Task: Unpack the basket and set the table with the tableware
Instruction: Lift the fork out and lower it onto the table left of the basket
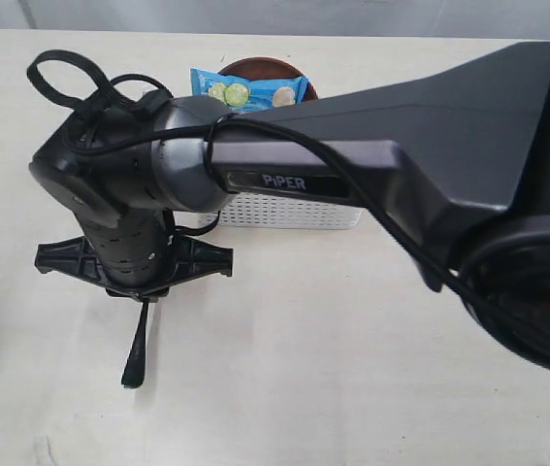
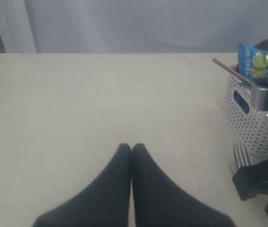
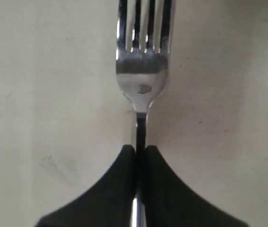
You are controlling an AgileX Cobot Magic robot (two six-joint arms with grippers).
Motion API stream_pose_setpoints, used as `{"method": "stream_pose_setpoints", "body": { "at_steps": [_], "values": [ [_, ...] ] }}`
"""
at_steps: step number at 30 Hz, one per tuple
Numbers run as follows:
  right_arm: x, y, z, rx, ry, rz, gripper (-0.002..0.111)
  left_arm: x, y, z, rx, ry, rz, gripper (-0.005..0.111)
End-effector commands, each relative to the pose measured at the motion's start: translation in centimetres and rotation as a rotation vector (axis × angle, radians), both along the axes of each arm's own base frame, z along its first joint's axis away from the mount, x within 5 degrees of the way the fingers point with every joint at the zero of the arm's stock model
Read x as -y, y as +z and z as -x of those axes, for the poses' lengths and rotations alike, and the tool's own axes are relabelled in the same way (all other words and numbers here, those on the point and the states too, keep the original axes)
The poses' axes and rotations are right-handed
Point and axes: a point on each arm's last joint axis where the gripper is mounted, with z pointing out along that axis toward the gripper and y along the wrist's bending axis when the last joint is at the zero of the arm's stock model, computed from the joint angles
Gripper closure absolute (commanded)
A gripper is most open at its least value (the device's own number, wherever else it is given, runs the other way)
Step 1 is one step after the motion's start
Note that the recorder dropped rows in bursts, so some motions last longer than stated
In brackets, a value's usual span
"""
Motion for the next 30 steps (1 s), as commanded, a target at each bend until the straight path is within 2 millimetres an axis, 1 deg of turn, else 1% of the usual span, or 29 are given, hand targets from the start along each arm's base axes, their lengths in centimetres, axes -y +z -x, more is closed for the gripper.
{"method": "stream_pose_setpoints", "body": {
  "at_steps": [1,6,14,26,28,30],
  "values": [
    [0.20,-0.51,-0.48,0.020,0.003,0.007,0.109,0.04,-0.02,-0.01,0.010,-0.008,0.002,0.107],
    [0.35,-0.48,-0.68,0.041,-0.010,0.022,0.109,0.04,-0.02,-0.01,0.010,-0.008,0.002,0.107],
    [0.69,-1.06,-1.41,0.063,-0.008,0.047,0.109,0.04,-0.02,-0.01,0.010,-0.008,0.002,0.107],
    [0.67,-1.24,-1.46,0.066,-0.018,0.048,0.108,0.04,-0.02,-0.01,0.010,-0.008,0.002,0.107],
    [0.67,-1.34,-1.46,0.065,-0.018,0.050,0.101,0.04,-0.02,-0.01,0.010,-0.008,0.002,0.107],
    [0.65,-1.34,-1.47,0.066,-0.017,0.048,0.089,0.04,-0.02,-0.01,0.010,-0.008,0.002,0.107]
  ]
}}
